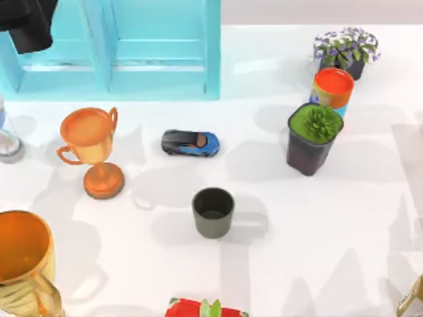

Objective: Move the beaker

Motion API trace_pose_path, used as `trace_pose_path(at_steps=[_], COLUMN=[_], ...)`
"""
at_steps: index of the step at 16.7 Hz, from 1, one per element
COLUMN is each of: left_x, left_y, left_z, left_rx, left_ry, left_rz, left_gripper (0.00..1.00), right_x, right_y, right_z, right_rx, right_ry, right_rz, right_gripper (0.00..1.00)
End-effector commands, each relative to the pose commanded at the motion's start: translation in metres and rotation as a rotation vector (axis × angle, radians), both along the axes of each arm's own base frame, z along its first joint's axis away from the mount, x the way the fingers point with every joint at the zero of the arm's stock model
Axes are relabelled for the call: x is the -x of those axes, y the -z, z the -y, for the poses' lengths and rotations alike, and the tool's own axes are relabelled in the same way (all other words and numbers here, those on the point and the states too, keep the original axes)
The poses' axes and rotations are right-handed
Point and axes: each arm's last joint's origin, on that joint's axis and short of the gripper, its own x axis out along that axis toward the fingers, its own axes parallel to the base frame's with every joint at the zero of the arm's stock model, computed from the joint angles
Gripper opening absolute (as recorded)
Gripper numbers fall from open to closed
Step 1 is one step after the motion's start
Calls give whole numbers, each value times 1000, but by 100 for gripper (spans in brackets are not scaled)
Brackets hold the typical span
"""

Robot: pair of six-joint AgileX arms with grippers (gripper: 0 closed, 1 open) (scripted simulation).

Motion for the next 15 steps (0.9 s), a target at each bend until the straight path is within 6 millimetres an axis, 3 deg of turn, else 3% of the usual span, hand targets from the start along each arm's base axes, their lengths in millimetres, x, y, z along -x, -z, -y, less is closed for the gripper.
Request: trace_pose_path(at_steps=[2, 4, 8, 11, 15], left_x=[-33, -65, -113, -129, -133], left_y=[-13, -8, 35, 73, 120], left_z=[26, 58, 128, 176, 222], left_rx=[9, -8, -116, -221, -367], left_ry=[44, 75, 91, 75, 36], left_rz=[-160, -341, -697, -889, -1057], left_gripper=[100, 100, 100, 100, 100], right_x=[0, 0, 0, 0, 0], right_y=[0, 0, 0, 0, 0], right_z=[0, 0, 0, 0, 0], right_rx=[0, 0, 0, 0, 0], right_ry=[0, 0, 0, 0, 0], right_rz=[0, 0, 0, 0, 0], right_gripper=[100, 100, 100, 100, 100])
